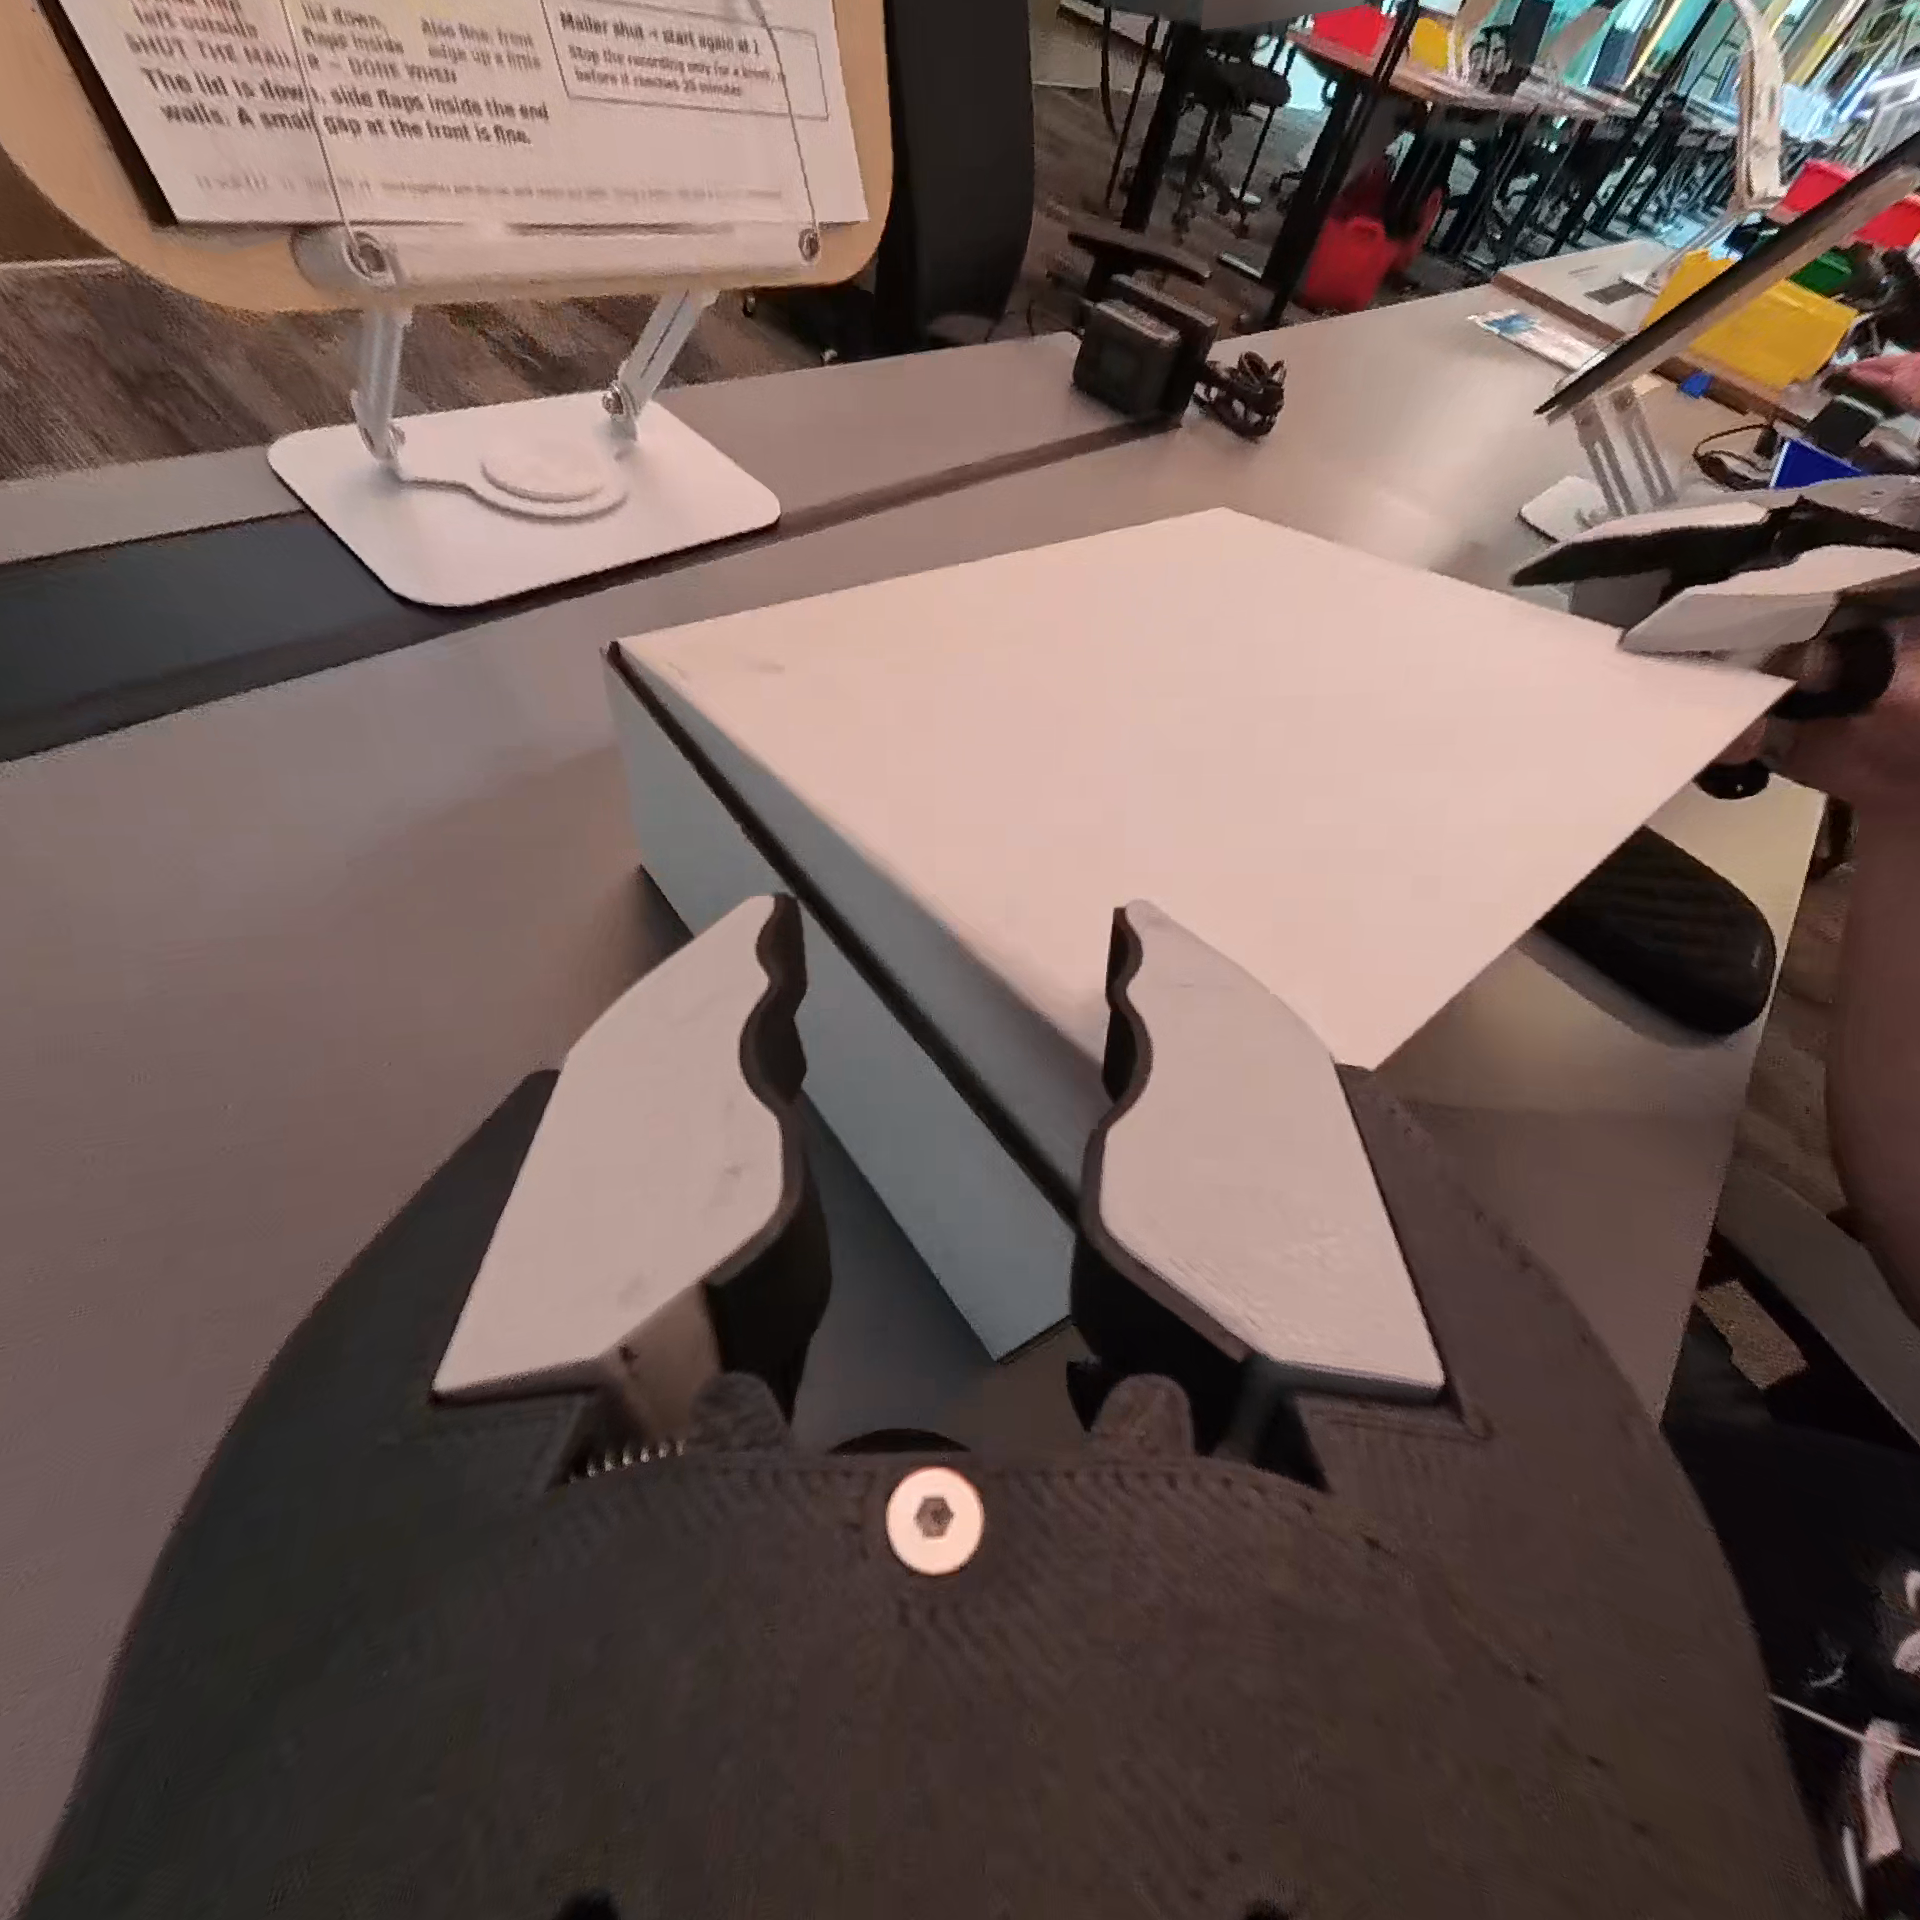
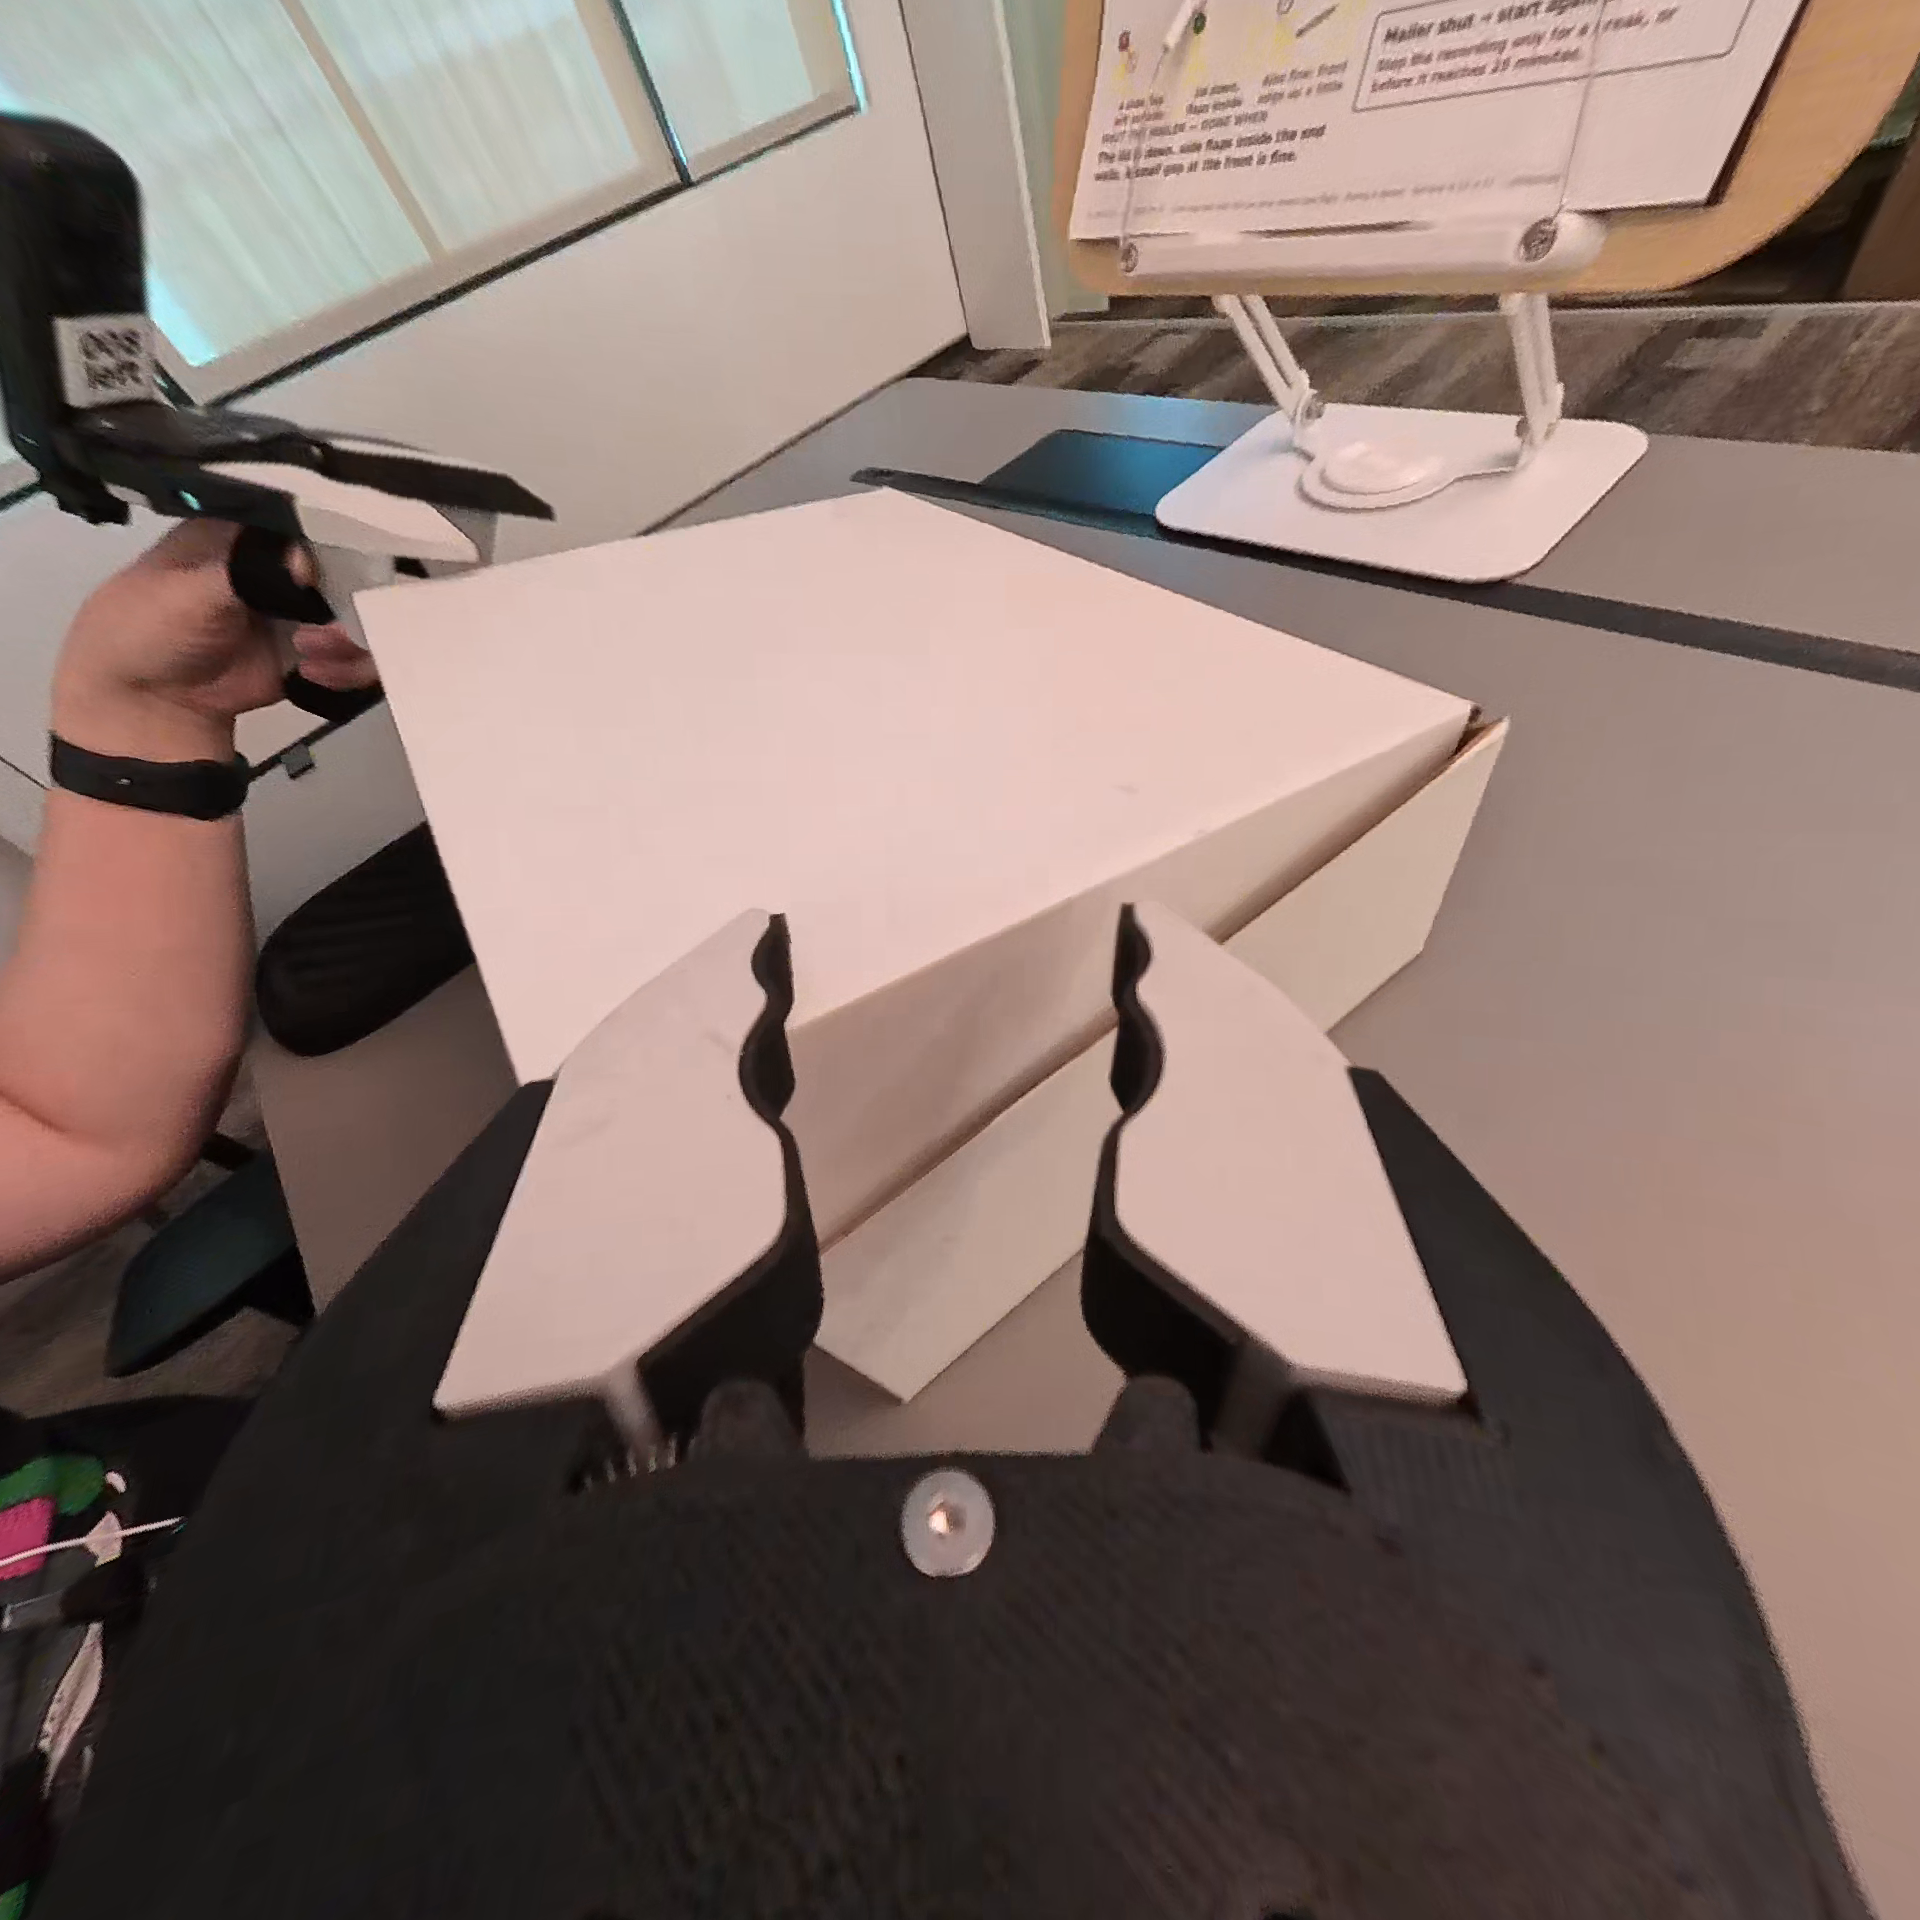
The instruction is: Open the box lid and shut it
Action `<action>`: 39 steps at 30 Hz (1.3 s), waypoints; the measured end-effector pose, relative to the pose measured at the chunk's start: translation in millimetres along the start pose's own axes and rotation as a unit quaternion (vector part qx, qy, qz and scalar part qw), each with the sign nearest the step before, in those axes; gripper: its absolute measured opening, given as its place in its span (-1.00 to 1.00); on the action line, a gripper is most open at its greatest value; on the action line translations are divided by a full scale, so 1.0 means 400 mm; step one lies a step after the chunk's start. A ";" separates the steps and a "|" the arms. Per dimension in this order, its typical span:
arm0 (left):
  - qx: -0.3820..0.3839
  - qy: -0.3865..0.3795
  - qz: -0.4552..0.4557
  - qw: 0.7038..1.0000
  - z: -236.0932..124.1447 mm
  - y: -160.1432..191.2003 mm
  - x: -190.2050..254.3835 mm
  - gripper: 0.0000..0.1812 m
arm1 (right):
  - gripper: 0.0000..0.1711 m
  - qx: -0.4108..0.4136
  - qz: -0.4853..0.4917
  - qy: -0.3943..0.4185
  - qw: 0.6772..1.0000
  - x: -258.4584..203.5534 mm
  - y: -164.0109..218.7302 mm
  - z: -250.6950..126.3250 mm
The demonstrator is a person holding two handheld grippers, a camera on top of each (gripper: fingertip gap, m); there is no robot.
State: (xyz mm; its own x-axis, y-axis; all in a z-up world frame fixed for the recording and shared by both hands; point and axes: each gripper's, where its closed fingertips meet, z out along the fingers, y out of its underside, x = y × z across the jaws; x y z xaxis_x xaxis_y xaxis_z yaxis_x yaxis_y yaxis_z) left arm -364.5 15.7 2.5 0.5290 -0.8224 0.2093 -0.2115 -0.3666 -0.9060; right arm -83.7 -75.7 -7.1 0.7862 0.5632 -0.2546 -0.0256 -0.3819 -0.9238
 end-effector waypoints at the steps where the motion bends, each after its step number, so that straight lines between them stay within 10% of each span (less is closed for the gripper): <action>1: 0.006 -0.001 -0.002 1.000 -0.001 -0.003 -0.010 -0.38 | -0.30 0.013 -0.005 -0.001 1.000 0.008 -0.011 -0.004; 6: 0.038 0.006 -0.023 0.999 0.000 -0.066 -0.115 -0.50 | -0.42 0.085 -0.094 0.067 0.990 0.167 -0.110 -0.028; 14: -0.121 -0.007 0.076 0.990 0.206 0.007 -0.315 -0.90 | -0.84 -0.130 -0.265 0.107 0.950 0.397 -0.001 0.127; 22: -0.154 -0.036 0.231 0.960 0.317 0.025 -0.306 -1.00 | -0.99 -0.204 -0.389 0.127 0.889 0.385 0.061 0.189; 27: -0.180 -0.144 0.429 0.873 0.334 -0.006 -0.295 -1.00 | -1.00 -0.207 -0.456 0.167 0.849 0.370 0.044 0.228; 33: -0.173 -0.255 0.582 0.752 0.307 -0.061 -0.295 -1.00 | -0.99 -0.145 -0.404 0.150 0.891 0.374 0.044 0.230; 39: -0.176 -0.266 0.590 0.741 0.302 -0.064 -0.289 -1.00 | -0.99 -0.140 -0.393 0.165 0.894 0.379 0.046 0.231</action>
State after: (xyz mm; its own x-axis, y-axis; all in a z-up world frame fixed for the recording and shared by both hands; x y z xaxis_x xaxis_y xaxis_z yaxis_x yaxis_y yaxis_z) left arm -321.1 172.7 -42.7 0.0337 -0.4067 -0.9129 -0.9374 0.3040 -0.1700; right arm -22.0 70.1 -89.1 0.6340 0.5091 0.5821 0.7339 -0.1589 -0.6604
